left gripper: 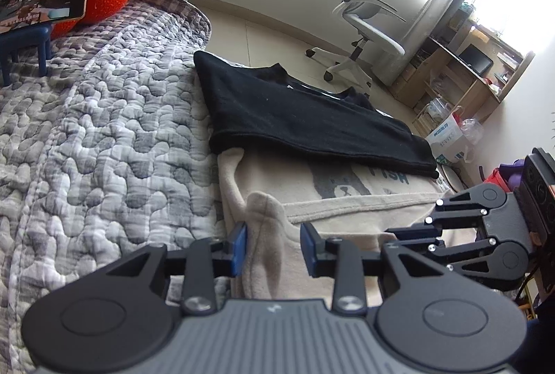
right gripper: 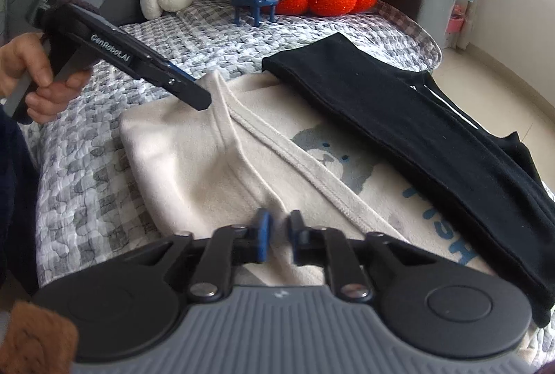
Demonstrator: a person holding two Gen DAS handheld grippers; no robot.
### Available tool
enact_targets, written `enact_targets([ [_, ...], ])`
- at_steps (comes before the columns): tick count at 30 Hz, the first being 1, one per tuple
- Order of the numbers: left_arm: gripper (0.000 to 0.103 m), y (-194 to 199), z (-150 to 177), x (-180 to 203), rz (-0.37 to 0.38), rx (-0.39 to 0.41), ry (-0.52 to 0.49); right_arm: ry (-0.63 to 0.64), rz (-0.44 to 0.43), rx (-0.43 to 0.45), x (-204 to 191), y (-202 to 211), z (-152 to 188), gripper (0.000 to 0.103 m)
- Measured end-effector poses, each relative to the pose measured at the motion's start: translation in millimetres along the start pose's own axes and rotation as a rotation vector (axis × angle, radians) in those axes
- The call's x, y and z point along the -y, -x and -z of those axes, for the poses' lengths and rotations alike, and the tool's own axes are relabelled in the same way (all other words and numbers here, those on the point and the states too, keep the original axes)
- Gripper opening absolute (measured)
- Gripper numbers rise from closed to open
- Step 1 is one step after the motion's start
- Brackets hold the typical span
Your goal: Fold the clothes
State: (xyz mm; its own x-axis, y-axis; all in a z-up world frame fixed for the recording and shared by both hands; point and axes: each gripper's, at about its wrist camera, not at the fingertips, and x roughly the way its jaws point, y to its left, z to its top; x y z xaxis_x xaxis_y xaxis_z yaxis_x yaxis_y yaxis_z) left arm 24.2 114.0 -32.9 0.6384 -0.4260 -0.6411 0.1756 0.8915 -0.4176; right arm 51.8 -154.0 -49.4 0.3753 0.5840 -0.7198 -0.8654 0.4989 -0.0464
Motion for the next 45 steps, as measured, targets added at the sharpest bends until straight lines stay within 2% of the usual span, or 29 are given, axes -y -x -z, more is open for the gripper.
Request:
enact_targets([
  [4,0.039,3,-2,-2,0.020,0.009,0.020,0.014,0.048,0.049,-3,9,-4,0.006],
  [6,0.039,2,-2,-2,0.021,0.007,0.021,0.006,0.096,0.080,1,14,-8,0.006],
  [10,0.039,3,-3,-5,0.027,0.020,0.036,-0.022,0.135,0.099,7,12,-11,0.006],
  [12,0.046,3,-4,-6,0.030,0.027,0.044,-0.009,0.179,0.081,5,1,-12,0.006],
  [13,0.055,3,-5,-7,0.031,0.031,0.048,0.001,0.204,0.069,3,-5,-12,0.006],
  [14,0.060,4,-5,-7,0.032,0.034,0.051,0.002,0.211,0.062,3,-8,-11,0.006],
  [17,0.061,4,-6,-9,0.037,0.045,0.063,0.003,0.230,0.042,4,-16,-9,0.006],
  [21,0.063,0,-6,-7,0.019,0.036,0.048,-0.020,0.213,0.069,7,-10,-10,0.007],
  [22,0.060,-3,-5,-6,0.002,0.029,0.034,-0.017,0.212,0.075,5,-10,-11,0.007],
  [24,0.036,-8,-3,-2,-0.047,0.015,-0.002,0.000,0.217,0.064,2,-13,-11,0.007],
  [25,0.019,-8,-2,-1,-0.077,0.014,-0.013,0.011,0.223,0.055,0,-16,-11,0.007],
  [26,0.015,-8,-3,-2,-0.101,0.017,-0.017,0.014,0.237,0.048,0,-17,-10,0.007],
  [28,0.012,0,-4,-5,-0.104,0.052,-0.004,0.011,0.248,0.066,0,-16,-9,0.007],
  [32,0.012,15,-8,-8,-0.047,0.125,0.012,0.003,0.260,0.108,1,-9,-10,0.007],
  [34,0.012,10,-9,-11,-0.055,0.111,0.033,-0.010,0.259,0.120,4,-6,-11,0.007],
  [36,0.012,2,-7,-14,-0.078,0.082,0.052,-0.002,0.275,0.083,4,-15,-9,0.007],
  [39,0.012,-5,-4,-17,-0.084,0.065,0.071,0.035,0.305,0.052,-1,-24,-6,0.013],
  [41,0.013,-1,-6,-20,-0.086,0.083,0.085,0.005,0.294,0.070,6,-14,-8,0.027],
  [43,0.013,2,-7,-25,-0.091,0.102,0.108,-0.047,0.273,0.096,17,1,-8,0.035],
  [45,0.013,4,-8,-29,-0.100,0.111,0.123,-0.120,0.291,0.107,36,21,0,0.036],
])
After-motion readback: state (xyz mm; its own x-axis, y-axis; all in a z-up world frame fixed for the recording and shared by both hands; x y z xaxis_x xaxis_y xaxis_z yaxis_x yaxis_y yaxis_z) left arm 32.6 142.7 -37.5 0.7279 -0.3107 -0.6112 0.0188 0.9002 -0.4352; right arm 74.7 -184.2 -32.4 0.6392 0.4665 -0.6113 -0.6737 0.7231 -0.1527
